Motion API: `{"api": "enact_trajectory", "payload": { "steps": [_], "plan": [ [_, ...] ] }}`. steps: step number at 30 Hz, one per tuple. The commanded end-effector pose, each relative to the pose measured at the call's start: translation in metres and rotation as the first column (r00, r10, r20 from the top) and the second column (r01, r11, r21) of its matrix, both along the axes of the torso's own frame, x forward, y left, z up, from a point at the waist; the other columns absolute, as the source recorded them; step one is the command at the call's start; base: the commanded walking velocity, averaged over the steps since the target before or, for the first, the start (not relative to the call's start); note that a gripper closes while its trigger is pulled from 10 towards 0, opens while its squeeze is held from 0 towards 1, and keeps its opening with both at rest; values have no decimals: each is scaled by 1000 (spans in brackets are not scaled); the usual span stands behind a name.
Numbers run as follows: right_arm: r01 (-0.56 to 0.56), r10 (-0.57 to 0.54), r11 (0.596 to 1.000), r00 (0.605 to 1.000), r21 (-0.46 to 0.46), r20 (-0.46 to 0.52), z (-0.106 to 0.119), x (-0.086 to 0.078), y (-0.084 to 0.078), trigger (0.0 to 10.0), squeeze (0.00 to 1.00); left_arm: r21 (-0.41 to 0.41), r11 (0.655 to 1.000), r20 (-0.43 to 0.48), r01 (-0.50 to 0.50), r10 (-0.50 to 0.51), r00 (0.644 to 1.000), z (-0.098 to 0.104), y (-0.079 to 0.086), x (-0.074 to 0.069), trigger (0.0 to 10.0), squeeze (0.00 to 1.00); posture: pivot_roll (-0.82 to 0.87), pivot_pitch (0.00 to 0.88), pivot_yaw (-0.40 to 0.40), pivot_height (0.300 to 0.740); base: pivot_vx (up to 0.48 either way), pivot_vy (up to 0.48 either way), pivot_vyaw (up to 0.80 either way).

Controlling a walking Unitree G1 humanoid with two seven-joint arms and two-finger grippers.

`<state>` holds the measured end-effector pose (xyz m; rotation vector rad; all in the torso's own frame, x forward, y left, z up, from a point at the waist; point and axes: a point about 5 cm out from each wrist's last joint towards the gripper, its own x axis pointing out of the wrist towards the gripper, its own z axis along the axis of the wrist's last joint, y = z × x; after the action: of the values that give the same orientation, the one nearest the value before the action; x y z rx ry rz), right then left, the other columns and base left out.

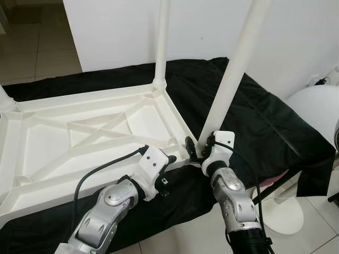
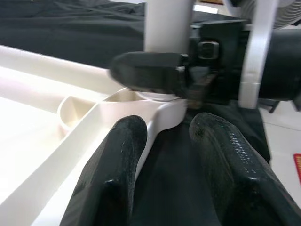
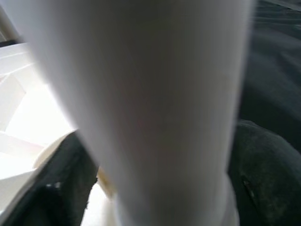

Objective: Building children table

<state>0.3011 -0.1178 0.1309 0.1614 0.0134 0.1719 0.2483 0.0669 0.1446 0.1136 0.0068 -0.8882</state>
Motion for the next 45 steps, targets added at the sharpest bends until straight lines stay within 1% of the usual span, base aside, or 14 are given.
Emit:
{"api": "enact_trajectory", "payload": {
  "steps": [1,7,8,9,14,24,25,28,29,33,42,43,44,45],
  "plan": [
    [-16,16,1000,1000,6,5,-1,-1,-5,10000,1000,10,1000,-7,21,-21,1000,-3,-1,-3,10000,0,-18,54,-46,740,0,0,0],
    [-87,88,996,996,-22,15,-1,0,-17,10000,1000,14,1000,-5,25,-25,1000,-3,-1,-3,10000,0,-23,46,-45,740,0,0,0],
    [-134,135,990,991,-48,13,-2,2,-26,10000,302,16,1000,-4,27,-27,1000,-3,-1,-2,10000,0,-23,46,-45,740,0,0,0],
    [-181,182,980,983,-78,18,-2,4,-34,10000,0,27,999,1,31,-31,1000,-4,0,-2,10000,0,-25,40,-44,740,0,0,0],
    [-339,351,923,936,-183,34,4,12,-53,10000,0,55,998,1,43,-43,999,-8,3,-3,10000,0,-25,33,-41,740,0,0,0],
    [-492,521,825,852,-280,39,12,25,-49,10000,0,64,997,5,46,-46,999,-7,4,-3,10000,0,-15,32,-40,740,0,0,0],
    [-510,540,811,841,-288,31,12,29,-46,7608,0,62,997,6,42,-43,999,-7,4,-3,10000,0,-13,32,-41,740,0,0,0],
    [-522,552,801,833,-292,25,11,31,-45,7608,0,60,997,7,40,-40,999,-6,4,-3,10000,0,-13,32,-41,740,0,0,0],
    [-538,568,788,823,-299,17,10,34,-44,1098,0,58,998,8,37,-37,999,-6,4,-3,10000,0,-5,37,-45,740,0,0,0],
    [-568,592,766,806,-300,-14,1,36,-41,0,0,53,998,10,24,-25,1000,-6,4,-3,10000,0,3,41,-57,740,0,0,0],
    [-597,604,753,794,-278,-69,-15,32,-42,0,0,48,999,12,6,-7,1000,-6,4,-3,10000,0,5,45,-64,740,0,0,0],
    [-592,597,764,799,-256,-68,-16,31,-43,2745,0,47,999,13,5,-6,1000,-5,4,-2,10000,0,4,46,-65,740,0,0,0],
    [-582,585,782,809,-226,-60,-16,31,-46,10000,0,47,999,14,5,-6,1000,-5,4,-2,10000,0,1,47,-63,740,0,0,0],
    [-582,585,782,809,-226,-60,-16,31,-46,10000,0,47,999,14,5,-6,1000,-5,4,-2,10000,0,1,47,-63,740,0,0,0]
  ]
}}
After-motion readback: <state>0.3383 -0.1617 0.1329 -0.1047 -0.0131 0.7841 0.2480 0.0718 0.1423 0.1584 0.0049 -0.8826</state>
